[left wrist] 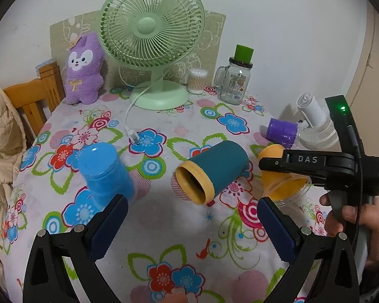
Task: Flip cup upside down
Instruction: 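Reach the right tool to the orange cup lying on its side and grasp it, then lift the orange cup with the right tool and carry it toward the left tool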
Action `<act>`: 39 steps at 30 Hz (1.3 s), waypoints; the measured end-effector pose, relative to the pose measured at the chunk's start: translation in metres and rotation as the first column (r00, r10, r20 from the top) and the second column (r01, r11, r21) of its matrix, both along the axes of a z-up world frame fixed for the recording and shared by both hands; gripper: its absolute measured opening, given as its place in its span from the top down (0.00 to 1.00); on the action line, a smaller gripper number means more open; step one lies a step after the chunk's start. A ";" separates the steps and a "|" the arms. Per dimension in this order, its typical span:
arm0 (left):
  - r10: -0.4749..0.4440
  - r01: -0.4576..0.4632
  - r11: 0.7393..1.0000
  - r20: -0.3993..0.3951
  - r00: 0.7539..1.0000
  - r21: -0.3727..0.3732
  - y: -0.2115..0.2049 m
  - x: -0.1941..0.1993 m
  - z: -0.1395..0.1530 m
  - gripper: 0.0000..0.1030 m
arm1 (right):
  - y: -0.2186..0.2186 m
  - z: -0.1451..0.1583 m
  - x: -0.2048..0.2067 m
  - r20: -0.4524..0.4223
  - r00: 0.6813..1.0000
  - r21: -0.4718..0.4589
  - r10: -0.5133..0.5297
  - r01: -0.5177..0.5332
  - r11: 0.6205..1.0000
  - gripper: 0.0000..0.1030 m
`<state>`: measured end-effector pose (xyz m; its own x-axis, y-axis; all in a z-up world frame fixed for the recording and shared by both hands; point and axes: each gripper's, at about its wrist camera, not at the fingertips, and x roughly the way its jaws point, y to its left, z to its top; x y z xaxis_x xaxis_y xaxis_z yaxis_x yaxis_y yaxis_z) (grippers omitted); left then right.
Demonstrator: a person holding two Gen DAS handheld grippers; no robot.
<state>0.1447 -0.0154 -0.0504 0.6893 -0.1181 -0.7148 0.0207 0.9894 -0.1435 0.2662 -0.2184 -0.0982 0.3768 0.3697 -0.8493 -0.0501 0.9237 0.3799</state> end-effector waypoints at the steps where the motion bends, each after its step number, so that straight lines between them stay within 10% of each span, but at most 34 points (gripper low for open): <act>1: 0.001 -0.001 1.000 0.004 1.000 -0.002 0.000 -0.004 0.002 0.00 | 0.002 0.006 -0.006 0.013 1.000 -0.008 0.009 -0.009 1.000 0.38; 17: 0.022 -0.022 0.999 0.004 1.000 -0.031 0.011 -0.074 0.000 0.00 | 0.045 0.058 -0.108 0.136 0.975 -0.119 0.176 -0.160 0.980 0.38; 39: 0.085 -0.090 0.995 -0.101 0.991 -0.053 0.032 -0.142 -0.033 0.00 | 0.077 -0.007 -0.169 0.009 0.965 -0.070 0.261 -0.260 0.963 0.34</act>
<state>0.0031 0.0169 -0.0834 0.6252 -0.1032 -0.7736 -0.0825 0.9769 -0.1970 0.0971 -0.1416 -0.1051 0.2906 0.3988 -0.8697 -0.2983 0.9014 0.3137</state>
